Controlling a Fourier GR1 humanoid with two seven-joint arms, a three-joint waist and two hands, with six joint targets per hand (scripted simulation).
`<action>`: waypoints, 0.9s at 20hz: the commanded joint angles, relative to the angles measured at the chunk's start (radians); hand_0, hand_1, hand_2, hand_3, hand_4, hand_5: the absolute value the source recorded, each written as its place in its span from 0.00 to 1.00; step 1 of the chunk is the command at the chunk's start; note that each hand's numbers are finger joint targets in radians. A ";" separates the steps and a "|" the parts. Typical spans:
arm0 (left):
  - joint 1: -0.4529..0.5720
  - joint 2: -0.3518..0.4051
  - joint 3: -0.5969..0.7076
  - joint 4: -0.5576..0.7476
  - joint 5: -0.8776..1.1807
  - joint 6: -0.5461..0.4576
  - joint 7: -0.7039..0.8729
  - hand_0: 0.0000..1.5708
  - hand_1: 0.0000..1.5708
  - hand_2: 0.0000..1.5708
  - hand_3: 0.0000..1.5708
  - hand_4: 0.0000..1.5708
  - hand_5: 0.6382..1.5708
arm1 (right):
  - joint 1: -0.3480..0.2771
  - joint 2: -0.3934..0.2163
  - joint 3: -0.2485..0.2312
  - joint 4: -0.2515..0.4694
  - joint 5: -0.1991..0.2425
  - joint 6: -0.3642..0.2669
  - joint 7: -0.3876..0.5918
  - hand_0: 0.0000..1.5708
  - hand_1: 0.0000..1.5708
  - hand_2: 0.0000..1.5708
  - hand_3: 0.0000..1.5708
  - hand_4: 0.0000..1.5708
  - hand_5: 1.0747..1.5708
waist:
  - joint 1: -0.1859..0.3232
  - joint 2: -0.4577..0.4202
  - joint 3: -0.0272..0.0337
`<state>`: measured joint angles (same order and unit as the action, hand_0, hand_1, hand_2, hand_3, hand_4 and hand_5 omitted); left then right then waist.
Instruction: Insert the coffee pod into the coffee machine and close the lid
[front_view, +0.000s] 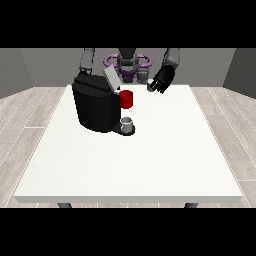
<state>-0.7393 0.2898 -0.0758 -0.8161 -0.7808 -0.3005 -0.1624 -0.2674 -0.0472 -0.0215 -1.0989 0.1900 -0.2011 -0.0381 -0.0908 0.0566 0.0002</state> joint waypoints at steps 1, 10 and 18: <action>-0.041 0.029 0.036 -0.005 0.008 -0.043 -0.013 0.89 0.89 0.89 0.85 0.34 1.00 | 0.016 -0.013 0.002 0.006 -0.012 0.040 -0.058 0.00 0.00 0.00 0.00 0.00 1.00 | -0.022 0.020 -0.0001; -0.280 0.058 0.146 0.015 0.065 -0.118 0.092 0.63 0.63 0.77 0.87 0.33 1.00 | -0.067 0.006 0.028 -0.064 -0.031 0.070 -0.039 0.00 0.00 0.00 0.00 0.00 1.00 | -0.117 0.057 0.0002; -0.369 0.128 0.202 0.086 0.074 -0.137 0.108 0.77 0.77 0.81 0.80 0.30 1.00 | -0.082 0.036 0.081 -0.173 0.008 0.033 0.033 0.00 0.00 0.00 0.00 0.00 1.00 | -0.205 0.096 -0.0003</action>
<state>-1.0702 0.3737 0.1013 -0.7627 -0.7062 -0.4350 -0.0430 -0.3385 -0.0164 0.0401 -1.2123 0.1892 -0.1697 -0.0342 -0.2480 0.1265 0.0002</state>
